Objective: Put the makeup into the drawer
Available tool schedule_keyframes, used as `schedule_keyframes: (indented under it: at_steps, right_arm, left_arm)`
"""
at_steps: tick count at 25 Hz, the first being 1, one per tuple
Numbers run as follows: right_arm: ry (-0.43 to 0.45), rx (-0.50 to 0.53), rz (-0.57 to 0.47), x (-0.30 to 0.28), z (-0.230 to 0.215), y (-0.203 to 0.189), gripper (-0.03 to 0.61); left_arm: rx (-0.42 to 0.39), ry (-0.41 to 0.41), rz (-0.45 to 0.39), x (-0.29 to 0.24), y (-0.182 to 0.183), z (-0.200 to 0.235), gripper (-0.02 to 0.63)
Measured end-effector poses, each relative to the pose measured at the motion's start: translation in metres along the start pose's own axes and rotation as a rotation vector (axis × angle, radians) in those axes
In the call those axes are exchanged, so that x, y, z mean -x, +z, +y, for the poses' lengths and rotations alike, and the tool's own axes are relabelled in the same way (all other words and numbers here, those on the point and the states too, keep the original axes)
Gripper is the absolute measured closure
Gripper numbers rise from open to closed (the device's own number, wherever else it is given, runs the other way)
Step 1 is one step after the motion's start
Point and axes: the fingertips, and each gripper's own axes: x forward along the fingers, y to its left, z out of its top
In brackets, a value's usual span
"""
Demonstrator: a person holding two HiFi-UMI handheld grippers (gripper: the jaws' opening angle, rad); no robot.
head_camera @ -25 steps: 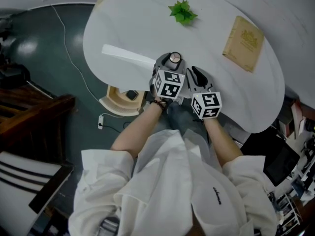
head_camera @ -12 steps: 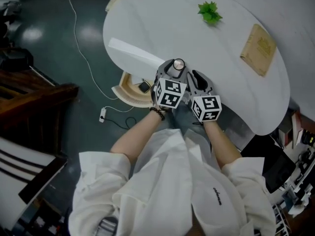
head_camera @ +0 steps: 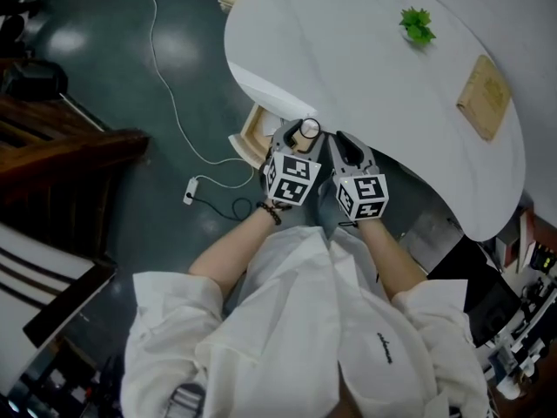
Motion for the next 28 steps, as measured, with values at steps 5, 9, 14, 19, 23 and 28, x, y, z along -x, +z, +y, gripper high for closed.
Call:
schedule_keyframes:
  at_steps: [5,9,14,19,23,28]
  right_arm:
    - [0.004,-0.005,0.029,-0.014,0.030,-0.021,0.512]
    - [-0.006,-0.009,0.048,-0.026,0.040,-0.037,0.522]
    - [-0.034,-0.013,0.078,-0.042,0.037,-0.060,0.535]
    - [-0.076,-0.022,0.109,-0.051,0.026,-0.085,0.548]
    - [-0.076,-0.019,0.128,-0.061,0.021,-0.099,0.552]
    - [-0.086,-0.027,0.161,-0.070,0.013,-0.121,0.555]
  left_arm:
    - [0.006,-0.006,0.019,0.014,-0.028,0.019,0.387]
    - [-0.015,-0.020,0.057,0.011,-0.050,0.032,0.386]
    - [-0.072,-0.078,0.152,-0.011,-0.084,0.040,0.387]
    - [-0.121,-0.121,0.210,-0.036,-0.105,0.037,0.385]
    - [-0.161,-0.145,0.253,-0.056,-0.116,0.033,0.385]
    - [-0.186,-0.163,0.303,-0.072,-0.132,0.026,0.385]
